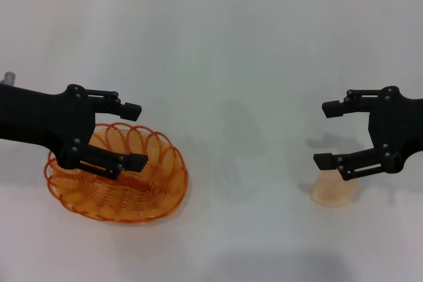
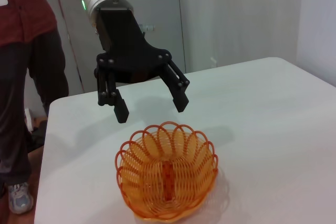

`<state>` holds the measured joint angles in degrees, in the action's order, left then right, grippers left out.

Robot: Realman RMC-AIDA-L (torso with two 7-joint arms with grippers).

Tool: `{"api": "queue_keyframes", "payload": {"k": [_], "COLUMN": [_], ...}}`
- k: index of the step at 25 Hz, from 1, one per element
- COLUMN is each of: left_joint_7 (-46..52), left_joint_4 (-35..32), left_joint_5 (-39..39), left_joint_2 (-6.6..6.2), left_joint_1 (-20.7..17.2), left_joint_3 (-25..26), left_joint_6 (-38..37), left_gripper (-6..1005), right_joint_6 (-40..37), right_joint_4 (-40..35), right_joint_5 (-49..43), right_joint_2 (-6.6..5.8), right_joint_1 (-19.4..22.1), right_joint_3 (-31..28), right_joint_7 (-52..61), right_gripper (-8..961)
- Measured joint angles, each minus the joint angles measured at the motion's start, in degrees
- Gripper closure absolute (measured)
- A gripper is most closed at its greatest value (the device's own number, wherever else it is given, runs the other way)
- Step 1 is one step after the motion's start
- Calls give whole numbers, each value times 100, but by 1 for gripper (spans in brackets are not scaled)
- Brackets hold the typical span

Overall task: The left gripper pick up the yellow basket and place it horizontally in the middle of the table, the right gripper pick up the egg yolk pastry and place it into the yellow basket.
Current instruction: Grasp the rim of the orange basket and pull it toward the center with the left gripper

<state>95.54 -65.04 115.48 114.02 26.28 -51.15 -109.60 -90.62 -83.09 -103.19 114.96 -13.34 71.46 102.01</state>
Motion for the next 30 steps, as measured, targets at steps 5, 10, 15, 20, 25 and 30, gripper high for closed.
{"api": "queue_keyframes", "payload": {"k": [5,10,15,20,25,30], "left_joint_7": [0,0,218,965,1881,2610], "left_joint_4": [0,0,-33,-169,-657,-893], "left_joint_5": [2,18,147,357,828,1530], "left_joint_2": [-4,-3,-25,-199,-362,-506], "left_joint_1": [7,4,9,76,82,193], "left_joint_3": [0,0,-1,0,114,296], "left_joint_6": [0,0,0,-33,-111,-144], "left_gripper": [117,123,129,135,141,148], "right_joint_6": [4,11,23,36,48,68], "right_joint_4": [6,13,11,14,22,22], "right_joint_5": [0,0,3,30,51,66], "right_joint_2": [0,0,0,5,9,9], "right_joint_1": [-2,-9,-12,-11,-10,-19], "right_joint_3": [0,0,0,-1,-1,-1], "right_joint_7": [-3,-5,-6,-6,-6,-6], "right_gripper": [81,81,82,83,83,83]}}
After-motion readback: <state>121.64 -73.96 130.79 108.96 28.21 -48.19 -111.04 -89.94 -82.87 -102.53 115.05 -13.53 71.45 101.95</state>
